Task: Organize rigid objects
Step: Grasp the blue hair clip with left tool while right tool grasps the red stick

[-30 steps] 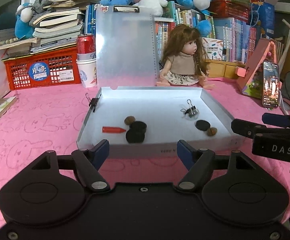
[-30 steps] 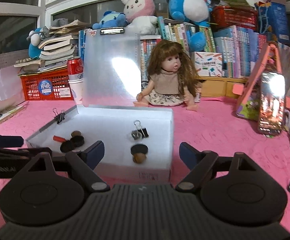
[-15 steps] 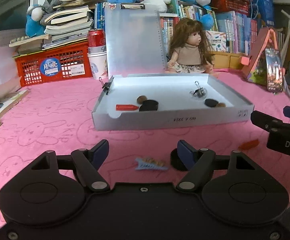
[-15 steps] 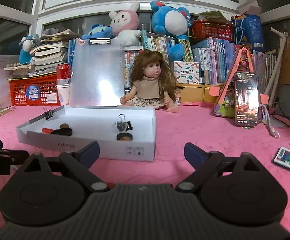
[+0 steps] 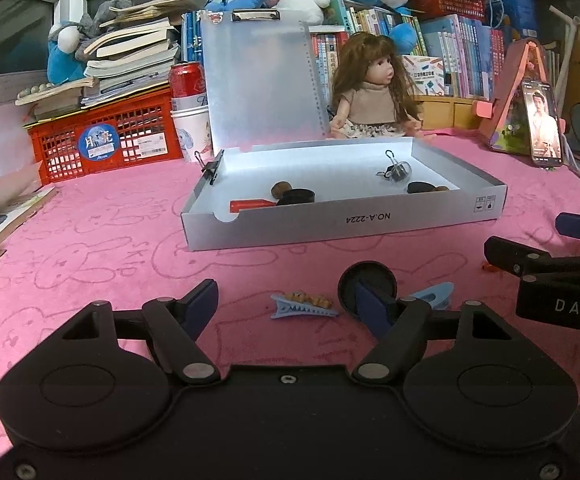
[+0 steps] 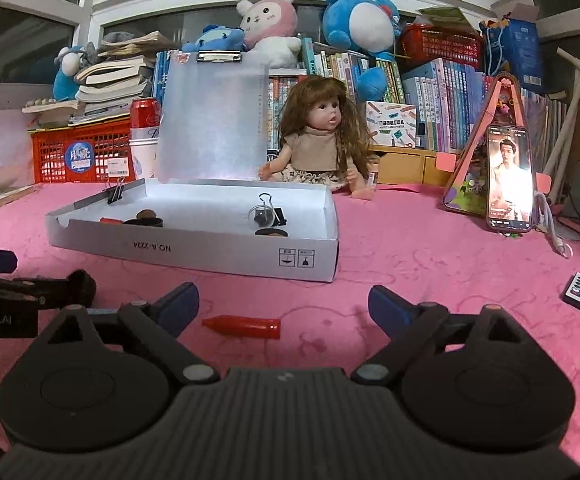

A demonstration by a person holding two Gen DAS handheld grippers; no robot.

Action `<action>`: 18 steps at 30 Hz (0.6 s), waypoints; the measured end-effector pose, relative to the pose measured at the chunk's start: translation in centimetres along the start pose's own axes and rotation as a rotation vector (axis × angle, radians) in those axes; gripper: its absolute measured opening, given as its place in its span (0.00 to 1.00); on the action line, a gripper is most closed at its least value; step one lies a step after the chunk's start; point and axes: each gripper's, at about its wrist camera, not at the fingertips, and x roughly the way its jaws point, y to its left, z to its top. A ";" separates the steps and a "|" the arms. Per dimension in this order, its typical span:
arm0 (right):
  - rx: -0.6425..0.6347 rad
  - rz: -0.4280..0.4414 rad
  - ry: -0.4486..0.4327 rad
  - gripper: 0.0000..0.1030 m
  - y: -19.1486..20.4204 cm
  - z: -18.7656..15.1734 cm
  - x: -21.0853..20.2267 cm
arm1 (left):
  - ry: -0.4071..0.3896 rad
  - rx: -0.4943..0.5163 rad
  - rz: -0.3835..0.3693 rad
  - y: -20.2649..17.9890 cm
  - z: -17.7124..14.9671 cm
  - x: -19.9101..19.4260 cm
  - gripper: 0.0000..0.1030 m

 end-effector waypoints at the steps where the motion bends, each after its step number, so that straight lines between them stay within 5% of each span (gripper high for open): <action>1: -0.003 0.000 -0.001 0.93 0.1 -0.1 -0.1 | -0.007 -0.002 0.003 0.1 -0.1 -0.3 0.71; 18: -0.017 0.027 0.018 0.76 0.9 -0.5 -0.3 | 0.010 0.003 -0.027 0.0 -0.5 -0.3 0.54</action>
